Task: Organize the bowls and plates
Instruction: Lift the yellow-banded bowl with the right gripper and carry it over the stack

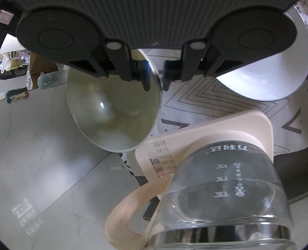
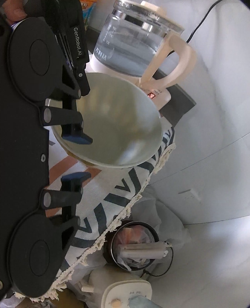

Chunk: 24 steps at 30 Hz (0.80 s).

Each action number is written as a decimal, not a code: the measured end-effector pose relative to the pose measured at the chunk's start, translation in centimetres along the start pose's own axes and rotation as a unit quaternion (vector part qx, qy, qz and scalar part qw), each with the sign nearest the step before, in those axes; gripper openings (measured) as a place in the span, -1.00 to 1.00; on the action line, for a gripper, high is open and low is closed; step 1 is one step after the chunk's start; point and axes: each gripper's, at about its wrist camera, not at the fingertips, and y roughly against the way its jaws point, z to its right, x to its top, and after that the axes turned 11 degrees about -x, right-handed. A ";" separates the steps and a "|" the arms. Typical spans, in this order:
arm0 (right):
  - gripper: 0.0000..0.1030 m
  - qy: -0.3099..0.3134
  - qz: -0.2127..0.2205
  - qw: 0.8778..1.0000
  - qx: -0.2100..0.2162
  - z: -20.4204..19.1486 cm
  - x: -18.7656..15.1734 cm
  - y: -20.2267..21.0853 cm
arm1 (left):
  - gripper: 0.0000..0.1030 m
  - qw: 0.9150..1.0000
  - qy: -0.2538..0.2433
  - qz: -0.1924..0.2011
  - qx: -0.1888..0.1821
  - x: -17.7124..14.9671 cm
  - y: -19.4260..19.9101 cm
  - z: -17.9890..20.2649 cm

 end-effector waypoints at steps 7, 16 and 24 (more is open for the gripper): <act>-0.62 0.015 0.018 1.000 -0.008 -0.5 -0.1 0.4 | -0.81 1.000 -0.013 0.011 0.006 -0.4 0.8 0.9; -0.62 0.013 0.046 0.999 0.015 0.1 -0.6 3.3 | -0.80 0.999 -0.022 0.039 -0.004 -1.4 3.9 2.3; -0.62 0.025 0.067 0.997 0.040 0.1 -1.4 5.7 | -0.80 0.998 -0.017 0.066 0.000 -3.2 7.2 3.1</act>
